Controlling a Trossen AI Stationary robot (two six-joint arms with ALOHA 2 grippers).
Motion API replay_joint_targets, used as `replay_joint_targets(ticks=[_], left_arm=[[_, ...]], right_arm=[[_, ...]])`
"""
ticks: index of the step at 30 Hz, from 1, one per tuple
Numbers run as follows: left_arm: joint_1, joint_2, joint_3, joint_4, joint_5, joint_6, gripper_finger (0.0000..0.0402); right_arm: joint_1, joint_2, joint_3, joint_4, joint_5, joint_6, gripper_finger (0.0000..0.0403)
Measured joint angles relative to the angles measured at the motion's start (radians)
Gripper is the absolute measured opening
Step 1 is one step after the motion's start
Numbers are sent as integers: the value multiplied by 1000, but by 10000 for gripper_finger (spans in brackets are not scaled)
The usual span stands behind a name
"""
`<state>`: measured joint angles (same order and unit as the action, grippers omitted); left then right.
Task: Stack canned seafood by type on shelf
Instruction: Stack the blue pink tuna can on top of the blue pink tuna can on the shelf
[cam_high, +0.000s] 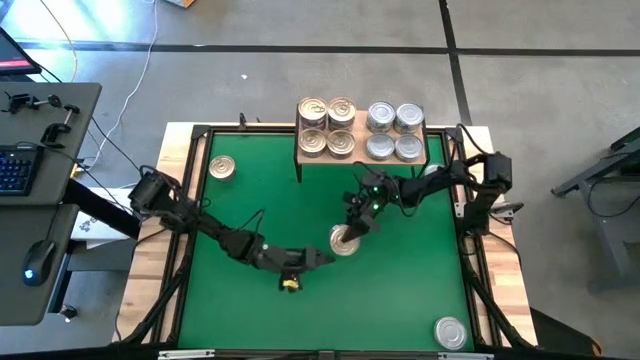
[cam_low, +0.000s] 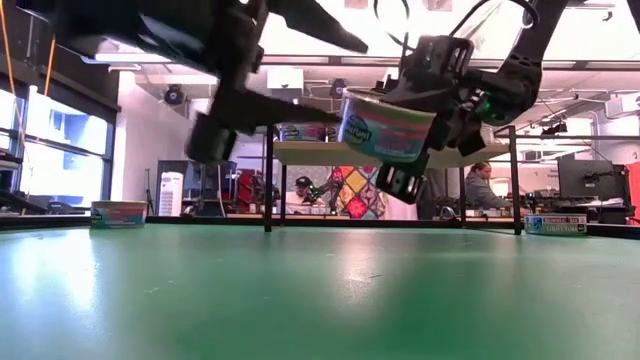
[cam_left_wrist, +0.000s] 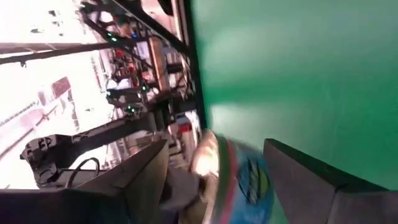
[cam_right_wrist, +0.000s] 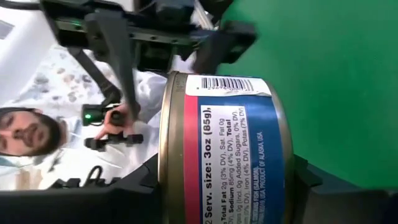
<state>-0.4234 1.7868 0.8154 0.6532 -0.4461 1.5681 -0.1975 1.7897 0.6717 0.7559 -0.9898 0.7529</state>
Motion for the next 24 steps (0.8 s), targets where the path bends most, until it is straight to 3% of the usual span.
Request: replay_joint_targets(ticks=[6, 13, 18, 22, 24], left_arm=[[55, 21, 0, 12, -6, 155, 258], [78, 103, 0, 190, -39, 299, 257], [78, 124, 0, 240, -76, 282, 234], [69, 124, 0, 233, -91, 217, 185], [63, 124, -1, 230, -96, 172, 173]], right_arm=[[-6, 0, 0, 44, -36, 58, 169], [-6, 0, 0, 44, -42, 54, 169], [-6, -1, 1, 45, -44, 52, 169], [-6, -2, 1, 39, -36, 69, 171], [-5, -2, 1, 38, -24, 59, 191]])
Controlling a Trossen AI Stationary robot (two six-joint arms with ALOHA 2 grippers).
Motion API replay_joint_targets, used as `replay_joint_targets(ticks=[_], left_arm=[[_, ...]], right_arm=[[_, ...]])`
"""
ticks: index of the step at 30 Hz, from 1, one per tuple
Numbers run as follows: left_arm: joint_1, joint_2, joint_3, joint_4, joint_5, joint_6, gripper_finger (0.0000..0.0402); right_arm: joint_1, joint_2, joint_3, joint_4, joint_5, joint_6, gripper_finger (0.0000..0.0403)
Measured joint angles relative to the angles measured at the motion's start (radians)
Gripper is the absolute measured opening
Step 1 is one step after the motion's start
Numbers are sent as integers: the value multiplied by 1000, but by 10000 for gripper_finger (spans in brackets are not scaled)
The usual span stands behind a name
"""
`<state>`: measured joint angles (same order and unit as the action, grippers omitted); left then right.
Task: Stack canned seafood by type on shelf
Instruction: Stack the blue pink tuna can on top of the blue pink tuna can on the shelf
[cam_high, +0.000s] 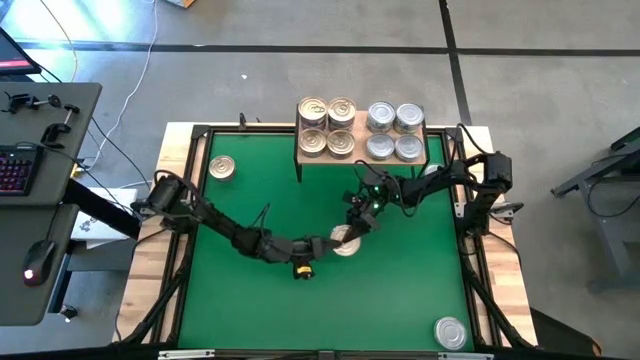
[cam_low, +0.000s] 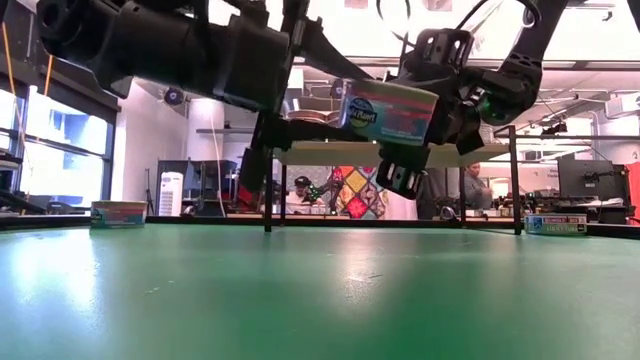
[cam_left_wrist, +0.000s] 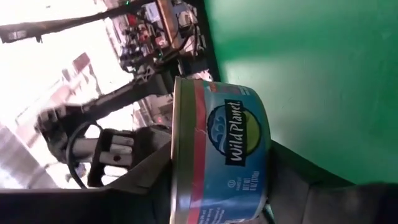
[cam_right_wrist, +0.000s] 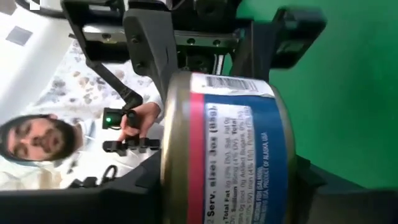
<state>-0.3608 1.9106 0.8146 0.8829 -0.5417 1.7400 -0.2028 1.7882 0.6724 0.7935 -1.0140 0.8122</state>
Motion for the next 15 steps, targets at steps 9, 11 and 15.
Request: replay_joint_targets(ticks=[9, 11, 15], left_arm=[[-40, 0, 0, -6, -44, -264, 173], [-51, 0, 0, -14, -59, -326, 173], [-78, 0, 0, -32, -172, -493, 173]], right_arm=[[-33, -5, 1, 5, -7, -36, 287], [-48, -17, 1, 6, -8, -44, 290], [-74, -74, 1, -53, 9, -125, 291]])
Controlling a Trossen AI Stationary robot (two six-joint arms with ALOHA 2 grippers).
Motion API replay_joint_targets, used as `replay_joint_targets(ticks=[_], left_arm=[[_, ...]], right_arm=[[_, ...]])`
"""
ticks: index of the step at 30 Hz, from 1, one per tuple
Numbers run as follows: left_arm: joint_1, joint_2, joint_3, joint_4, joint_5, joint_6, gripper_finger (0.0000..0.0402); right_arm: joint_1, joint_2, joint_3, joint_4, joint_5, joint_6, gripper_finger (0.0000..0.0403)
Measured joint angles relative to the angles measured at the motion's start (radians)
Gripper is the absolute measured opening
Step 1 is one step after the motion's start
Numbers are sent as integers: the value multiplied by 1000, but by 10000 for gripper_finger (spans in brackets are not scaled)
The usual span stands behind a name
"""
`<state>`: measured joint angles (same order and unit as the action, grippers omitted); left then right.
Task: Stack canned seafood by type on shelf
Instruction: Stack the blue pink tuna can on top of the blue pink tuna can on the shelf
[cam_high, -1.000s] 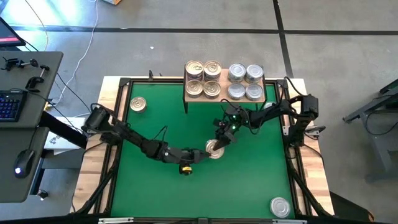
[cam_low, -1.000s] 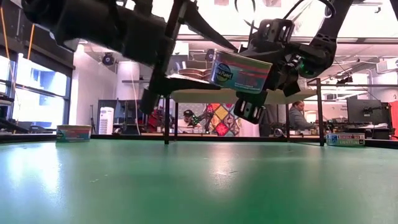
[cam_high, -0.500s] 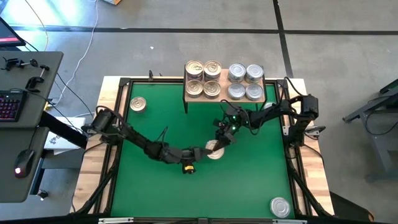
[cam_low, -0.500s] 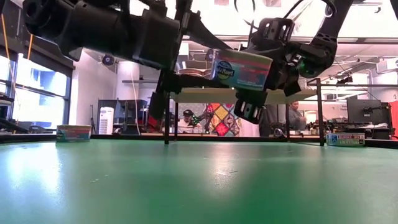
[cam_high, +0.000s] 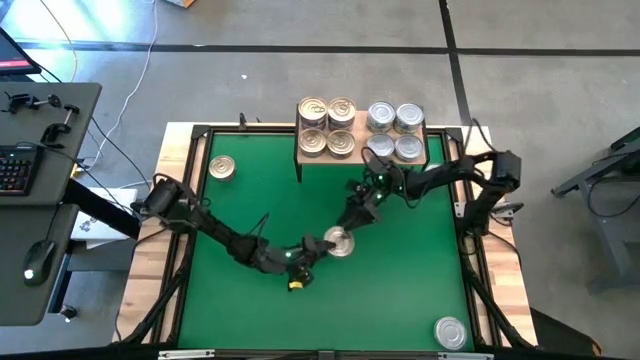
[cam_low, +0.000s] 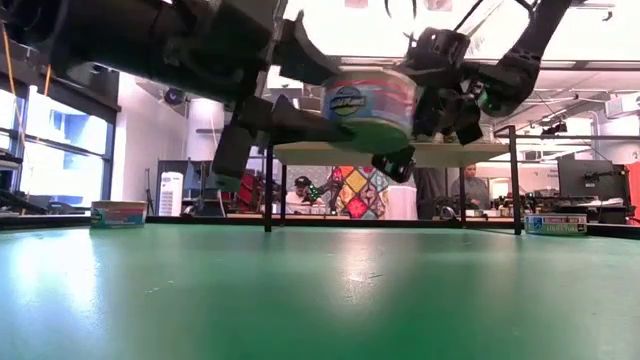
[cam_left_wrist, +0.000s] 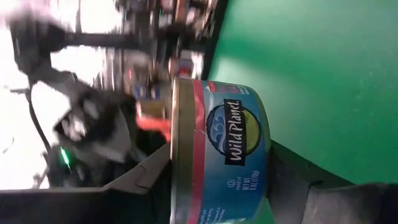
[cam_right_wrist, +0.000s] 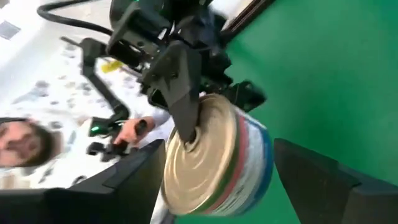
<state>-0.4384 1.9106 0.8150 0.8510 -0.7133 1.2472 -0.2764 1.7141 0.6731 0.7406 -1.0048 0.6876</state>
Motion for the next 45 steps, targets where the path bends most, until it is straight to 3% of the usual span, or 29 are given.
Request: replay_joint_targets(ticks=[5, 9, 13, 18, 23, 27, 31, 33, 39, 45], left_arm=[[-33, -22, -1, -57, -229, -160, 173], [-48, -96, -1, -132, -351, -224, 173], [-15, -213, -1, -221, -418, -245, 173], [130, -378, 0, -303, -408, -182, 173], [338, -459, 39, -471, -280, -113, 173], [463, -456, 106, -655, -170, -170, 173], [526, -451, 133, -680, -138, -188, 173], [541, -451, 138, -673, -110, -189, 180], [565, -446, 140, -673, -45, -198, 255], [564, -444, 139, -680, -20, -201, 263]], right_arm=[[8, -143, 0, -305, 197, -223, 292], [87, -288, 0, -603, 502, -379, 293], [217, -385, 0, -793, 860, -387, 293], [396, -413, 0, -879, 1190, -311, 293], [523, -395, 0, -868, 1415, -240, 293], [575, -394, 0, -857, 1499, -208, 293], [601, -394, 0, -855, 1509, -194, 293], [608, -394, 0, -856, 1509, -191, 293], [613, -394, 0, -854, 1509, -191, 293], [613, -394, 0, -848, 1509, -195, 293]])
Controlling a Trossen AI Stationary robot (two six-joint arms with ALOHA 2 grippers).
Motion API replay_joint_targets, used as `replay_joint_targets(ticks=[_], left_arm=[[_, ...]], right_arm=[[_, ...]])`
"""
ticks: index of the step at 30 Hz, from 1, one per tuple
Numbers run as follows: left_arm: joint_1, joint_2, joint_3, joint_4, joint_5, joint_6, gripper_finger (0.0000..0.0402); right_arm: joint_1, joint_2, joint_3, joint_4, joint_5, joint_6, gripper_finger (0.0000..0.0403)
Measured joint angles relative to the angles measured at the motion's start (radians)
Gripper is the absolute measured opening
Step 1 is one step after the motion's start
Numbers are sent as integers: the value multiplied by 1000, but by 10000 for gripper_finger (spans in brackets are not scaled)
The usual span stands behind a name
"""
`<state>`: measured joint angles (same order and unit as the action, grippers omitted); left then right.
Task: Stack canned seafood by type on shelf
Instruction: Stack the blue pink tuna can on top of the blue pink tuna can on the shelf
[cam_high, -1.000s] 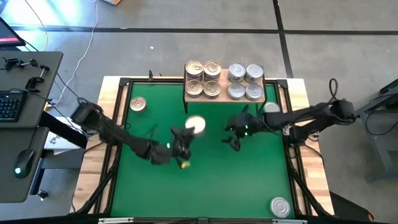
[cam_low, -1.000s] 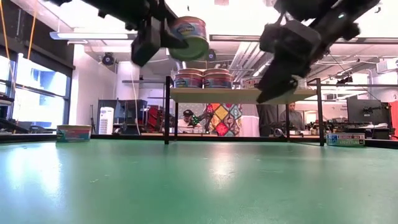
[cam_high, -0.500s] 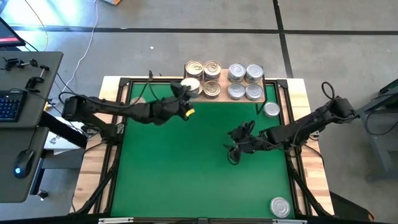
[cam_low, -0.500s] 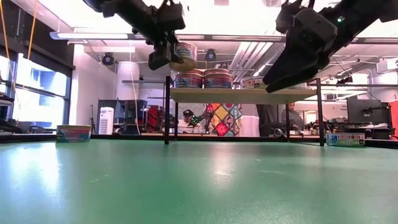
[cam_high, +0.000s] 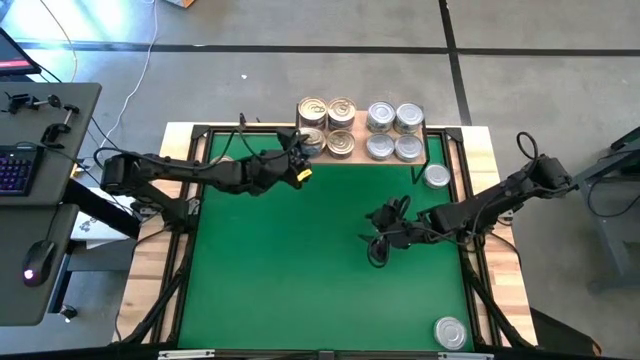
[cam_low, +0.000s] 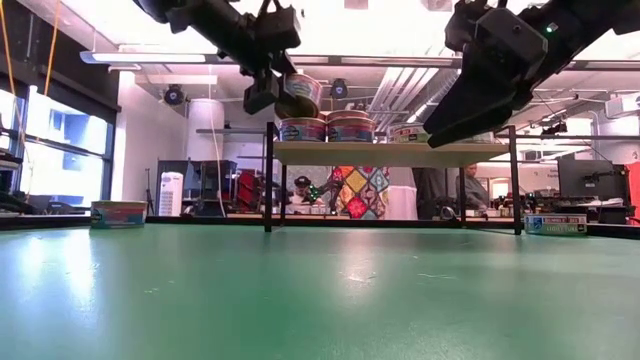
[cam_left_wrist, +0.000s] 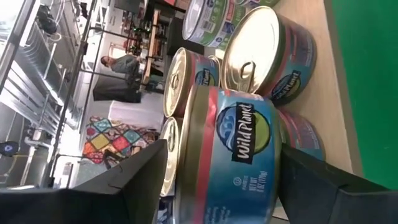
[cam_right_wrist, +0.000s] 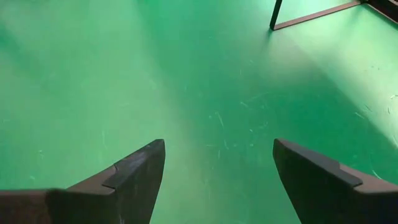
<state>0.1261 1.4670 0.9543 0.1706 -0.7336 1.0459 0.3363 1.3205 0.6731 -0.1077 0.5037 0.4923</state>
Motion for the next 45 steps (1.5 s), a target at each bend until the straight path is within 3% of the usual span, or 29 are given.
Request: replay_joint_targets(ticks=[13, 20, 33, 45], left_arm=[[31, 1, 0, -17, 52, -76, 269], [57, 1, 0, -23, 52, -138, 309], [58, -52, -2, -56, -62, -165, 329], [73, -66, -2, -204, 23, -356, 329]], right_arm=[[0, 0, 0, 0, 0, 1, 293], [0, 0, 0, 0, -1, 1, 293], [0, 0, 0, 6, -3, 5, 293], [0, 0, -1, 15, -2, 5, 293]])
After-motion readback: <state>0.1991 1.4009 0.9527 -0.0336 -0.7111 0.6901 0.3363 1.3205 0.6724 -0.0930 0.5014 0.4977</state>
